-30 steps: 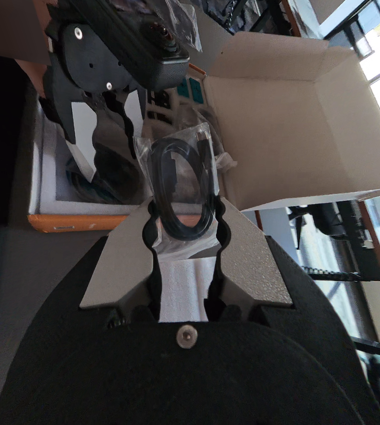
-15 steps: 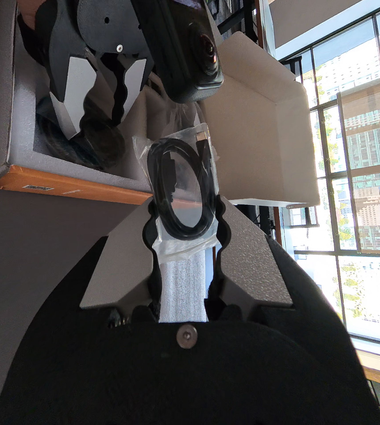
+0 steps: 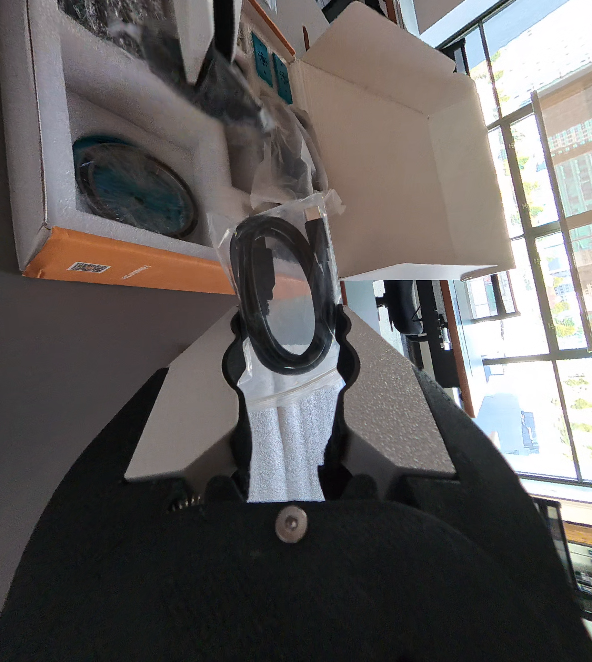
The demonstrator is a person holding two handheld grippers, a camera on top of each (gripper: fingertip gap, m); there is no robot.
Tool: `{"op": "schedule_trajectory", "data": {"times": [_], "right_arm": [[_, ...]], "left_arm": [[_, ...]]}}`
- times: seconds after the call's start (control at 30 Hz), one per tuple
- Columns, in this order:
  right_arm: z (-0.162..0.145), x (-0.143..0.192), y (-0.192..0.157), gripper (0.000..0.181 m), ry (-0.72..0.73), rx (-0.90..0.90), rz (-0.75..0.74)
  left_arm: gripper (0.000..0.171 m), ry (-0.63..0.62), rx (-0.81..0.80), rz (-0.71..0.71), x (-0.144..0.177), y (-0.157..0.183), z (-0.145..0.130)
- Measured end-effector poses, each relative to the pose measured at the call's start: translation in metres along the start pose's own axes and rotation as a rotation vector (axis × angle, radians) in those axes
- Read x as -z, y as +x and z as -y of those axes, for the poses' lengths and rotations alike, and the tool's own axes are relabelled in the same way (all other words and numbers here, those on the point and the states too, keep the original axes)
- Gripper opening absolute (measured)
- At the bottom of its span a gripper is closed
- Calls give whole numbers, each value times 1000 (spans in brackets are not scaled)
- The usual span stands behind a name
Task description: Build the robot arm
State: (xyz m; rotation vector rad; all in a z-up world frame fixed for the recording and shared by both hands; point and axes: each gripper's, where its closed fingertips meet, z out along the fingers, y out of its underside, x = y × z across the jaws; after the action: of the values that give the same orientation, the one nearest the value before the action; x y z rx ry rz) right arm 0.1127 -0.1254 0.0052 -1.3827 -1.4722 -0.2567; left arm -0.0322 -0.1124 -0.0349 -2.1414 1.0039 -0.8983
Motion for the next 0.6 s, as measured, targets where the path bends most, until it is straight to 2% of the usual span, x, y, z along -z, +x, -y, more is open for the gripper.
{"op": "schedule_trajectory", "data": {"times": [0.1, 0.17, 0.2, 0.27, 0.33, 0.37, 0.4, 0.47, 0.6], "right_arm": [[-3, -5, -6, 48, -3, -24, 15], [-4, -9, -8, 48, -14, -37, 20], [-4, -11, -9, 48, -19, -41, 24], [-2, -15, -9, 48, -33, -40, 27], [5, -17, -7, 48, -41, -29, 29], [10, -19, -5, 48, -41, -24, 29], [16, -22, -3, 48, -40, -21, 31], [30, -28, 1, 48, -39, -8, 29], [59, -38, 3, 48, -50, 26, 31]], "left_arm": [[37, 125, 100, -87, 29, 3, 9], [38, 164, 115, -51, 53, -9, 8], [38, 184, 109, 16, 69, -24, 7], [38, 153, 71, 246, 109, -79, 1], [38, 23, 33, 563, 159, -167, -8], [38, -23, 41, 672, 181, -210, -8], [38, -82, 79, 718, 195, -248, -11], [38, -210, 185, 718, 197, -312, -21], [38, -402, 199, 721, 168, -394, -42]]}}
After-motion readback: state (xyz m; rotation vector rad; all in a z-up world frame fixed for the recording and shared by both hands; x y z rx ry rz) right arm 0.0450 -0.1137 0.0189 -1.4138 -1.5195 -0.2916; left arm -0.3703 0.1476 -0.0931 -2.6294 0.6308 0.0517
